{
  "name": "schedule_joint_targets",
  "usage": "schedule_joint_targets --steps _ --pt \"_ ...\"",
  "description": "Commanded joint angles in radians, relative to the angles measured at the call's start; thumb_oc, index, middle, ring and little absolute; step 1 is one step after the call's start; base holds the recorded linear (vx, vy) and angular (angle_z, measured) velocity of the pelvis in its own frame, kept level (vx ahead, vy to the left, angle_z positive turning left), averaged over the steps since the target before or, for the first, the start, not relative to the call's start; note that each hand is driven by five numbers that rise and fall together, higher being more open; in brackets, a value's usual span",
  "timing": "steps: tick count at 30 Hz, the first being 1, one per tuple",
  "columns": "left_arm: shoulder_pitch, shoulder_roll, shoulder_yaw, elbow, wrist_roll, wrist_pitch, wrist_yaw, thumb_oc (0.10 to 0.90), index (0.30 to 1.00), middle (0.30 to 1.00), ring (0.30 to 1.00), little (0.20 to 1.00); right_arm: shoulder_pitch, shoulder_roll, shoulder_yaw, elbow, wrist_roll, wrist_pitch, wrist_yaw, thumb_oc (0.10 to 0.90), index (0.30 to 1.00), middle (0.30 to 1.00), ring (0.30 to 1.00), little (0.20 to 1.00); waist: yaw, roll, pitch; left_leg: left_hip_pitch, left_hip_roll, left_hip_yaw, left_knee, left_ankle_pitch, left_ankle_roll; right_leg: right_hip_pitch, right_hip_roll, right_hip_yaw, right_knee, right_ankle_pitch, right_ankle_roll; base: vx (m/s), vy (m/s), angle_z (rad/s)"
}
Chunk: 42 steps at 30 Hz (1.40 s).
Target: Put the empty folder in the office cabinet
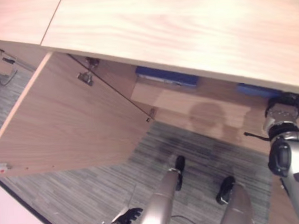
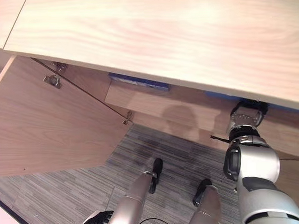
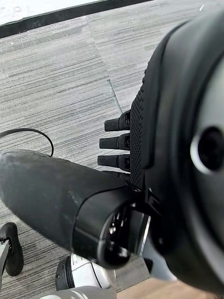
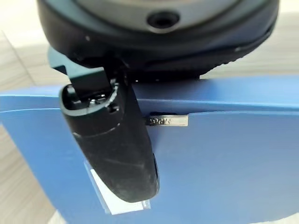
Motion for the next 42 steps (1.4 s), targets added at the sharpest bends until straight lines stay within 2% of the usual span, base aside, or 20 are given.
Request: schedule_joint_targets --steps 1,5,7,8,10,11,12,13,14,16,18,19,20,21,22,29,42 --pt "-0.016 0.04 -0.017 0.111 -0.004 0.012 0.028 0.8 0.9 0.9 0.9 0.9 -0.026 -0.089 -0.004 -0.011 -0.019 0.001 0.003 0.8 0.9 0.9 0.9 0.9 0.011 -0.013 0.012 0.07 0.106 -0.069 -0.018 -0.151 -0.094 0.114 0.006 0.047 -0.084 -0.088 0.091 0.0 0.0 0.0" --pt "-0.033 0.03 -0.019 0.111 -0.01 0.017 0.035 0.8 0.9 0.9 0.9 0.9 -0.041 -0.094 0.005 0.026 -0.054 0.017 -0.035 0.8 0.9 0.9 0.9 0.9 0.007 -0.023 0.016 0.091 0.11 -0.072 -0.037 -0.147 -0.096 0.14 0.011 0.041 -0.102 -0.083 0.089 0.02 -0.027 0.0" --pt "-0.046 0.022 -0.028 0.107 -0.017 0.027 0.041 0.8 0.9 0.9 0.9 0.9 -0.05 -0.11 0.014 0.082 -0.094 0.049 -0.092 0.8 0.9 0.9 0.9 0.9 0.008 -0.036 0.011 0.116 0.112 -0.075 -0.067 -0.14 -0.098 0.169 0.018 0.034 -0.127 -0.078 0.089 -0.01 -0.031 0.03" --pt "-0.048 0.021 -0.031 0.108 -0.014 0.031 0.045 0.8 0.9 0.9 0.9 0.9 -0.058 -0.12 0.019 0.096 -0.12 0.067 -0.119 0.8 0.9 0.9 0.9 0.9 0.012 -0.037 0.019 0.125 0.112 -0.077 -0.085 -0.114 -0.1 0.178 0.018 0.021 -0.146 -0.053 0.087 0.01 -0.047 0.07" --pt "-0.056 0.019 -0.032 0.11 -0.013 0.036 0.052 0.8 0.9 0.9 0.9 0.9 -0.066 -0.134 0.03 0.114 -0.151 0.093 -0.153 0.8 0.9 0.9 0.9 0.9 0.009 -0.049 0.013 0.145 0.115 -0.08 -0.1 -0.128 -0.102 0.204 0.026 0.022 -0.159 -0.069 0.088 0.01 -0.049 0.07" --pt "-0.057 0.018 -0.033 0.112 -0.013 0.038 0.052 0.8 0.9 0.9 0.9 0.9 -0.07 -0.147 0.04 0.13 -0.177 0.116 -0.172 0.8 0.9 0.9 0.9 0.9 0.014 -0.052 0.019 0.148 0.114 -0.084 -0.116 -0.1 -0.103 0.209 0.024 0.008 -0.177 -0.041 0.086 0.01 -0.035 0.06" --pt "-0.059 0.017 -0.034 0.113 -0.013 0.038 0.052 0.8 0.9 0.9 0.9 0.9 -0.073 -0.15 0.04 0.132 -0.18 0.119 -0.173 0.8 0.9 0.9 0.9 0.9 0.009 -0.053 0.014 0.157 0.116 -0.083 -0.116 -0.122 -0.104 0.22 0.028 0.015 -0.176 -0.063 0.088 0.0 0.0 0.0" --pt "-0.063 0.016 -0.035 0.114 -0.013 0.041 0.053 0.8 0.9 0.9 0.9 0.9 -0.079 -0.162 0.052 0.153 -0.204 0.145 -0.188 0.8 0.9 0.9 0.9 0.9 0.011 -0.056 0.013 0.167 0.118 -0.083 -0.127 -0.119 -0.106 0.232 0.028 0.008 -0.185 -0.059 0.09 0.03 -0.045 -0.01" --pt "-0.066 0.011 -0.04 0.117 -0.009 0.046 0.057 0.8 0.9 0.9 0.9 0.9 -0.082 -0.185 0.066 0.204 -0.233 0.193 -0.211 0.8 0.9 0.9 0.9 0.9 0.017 -0.061 0.017 0.173 0.118 -0.088 -0.145 -0.094 -0.108 0.243 0.026 -0.007 -0.206 -0.035 0.086 -0.05 -0.02 0.0" --pt "-0.07 0.007 -0.044 0.118 -0.008 0.05 0.058 0.8 0.9 0.9 0.9 0.9 -0.083 -0.202 0.071 0.226 -0.251 0.214 -0.222 0.8 0.9 0.9 0.9 0.9 0.013 -0.065 0.01 0.19 0.121 -0.09 -0.159 -0.108 -0.109 0.264 0.033 -0.004 -0.215 -0.051 0.088 0.06 -0.05 0.06" --pt "-0.072 0.0 -0.048 0.125 -0.008 0.057 0.063 0.8 0.9 0.9 0.9 0.9 -0.063 -0.223 0.082 0.287 -0.322 0.256 -0.278 0.8 0.9 0.9 0.9 0.9 0.016 -0.067 0.011 0.203 0.12 -0.096 -0.185 -0.075 -0.109 0.28 0.035 -0.022 -0.242 -0.019 0.084 0.02 -0.02 0.09" --pt "-0.073 -0.001 -0.049 0.125 -0.008 0.057 0.063 0.8 0.9 0.9 0.9 0.9 -0.063 -0.225 0.083 0.287 -0.324 0.258 -0.279 0.8 0.9 0.9 0.9 0.9 0.011 -0.069 0.006 0.212 0.122 -0.095 -0.185 -0.098 -0.11 0.291 0.039 -0.014 -0.24 -0.042 0.086 -0.05 0.02 0.04" --pt "-0.073 -0.005 -0.049 0.128 -0.007 0.057 0.066 0.8 0.9 0.9 0.9 0.9 -0.054 -0.221 0.081 0.298 -0.333 0.262 -0.294 0.8 0.9 0.9 0.9 0.9 0.014 -0.068 0.008 0.213 0.122 -0.097 -0.194 -0.076 -0.11 0.292 0.036 -0.026 -0.252 -0.02 0.083 0.11 -0.033 -0.01" --pt "-0.075 -0.012 -0.048 0.136 -0.008 0.059 0.074 0.8 0.9 0.9 0.9 0.9 -0.043 -0.211 0.079 0.301 -0.351 0.259 -0.319 0.8 0.9 0.9 0.9 0.9 0.009 -0.072 0.0 0.228 0.124 -0.1 -0.205 -0.088 -0.109 0.305 0.041 -0.021 -0.257 -0.028 0.085 -0.05 0.046 -0.02" --pt "-0.076 -0.018 -0.045 0.145 -0.014 0.059 0.081 0.8 0.9 0.9 0.9 0.9 -0.037 -0.197 0.078 0.292 -0.362 0.257 -0.338 0.8 0.9 0.9 0.9 0.9 0.01 -0.072 0.002 0.233 0.123 -0.1 -0.22 -0.065 -0.106 0.308 0.042 -0.031 -0.272 -0.004 0.083 0.04 0.011 0.01" --pt "-0.09 -0.05 -0.034 0.172 -0.025 0.054 0.105 0.8 0.9 0.9 0.9 0.9 -0.006 -0.108 0.076 0.257 -0.418 0.243 -0.383 0.8 0.9 0.9 0.9 0.9 0.009 -0.078 -0.01 0.287 0.123 -0.105 -0.307 -0.029 -0.104 0.362 0.054 -0.048 -0.355 0.029 0.087 0.02 0.006 0.0" --pt "-0.095 -0.072 -0.041 0.153 -0.036 0.044 0.101 0.8 0.9 0.9 0.9 0.9 0.054 -0.013 0.064 0.208 -0.428 0.221 -0.374 0.8 0.9 0.9 0.9 0.9 0.022 -0.067 -0.03 0.362 0.138 -0.117 -0.459 0.041 -0.105 0.429 0.062 -0.09 -0.469 0.078 0.1 0.02 0.004 0.02"
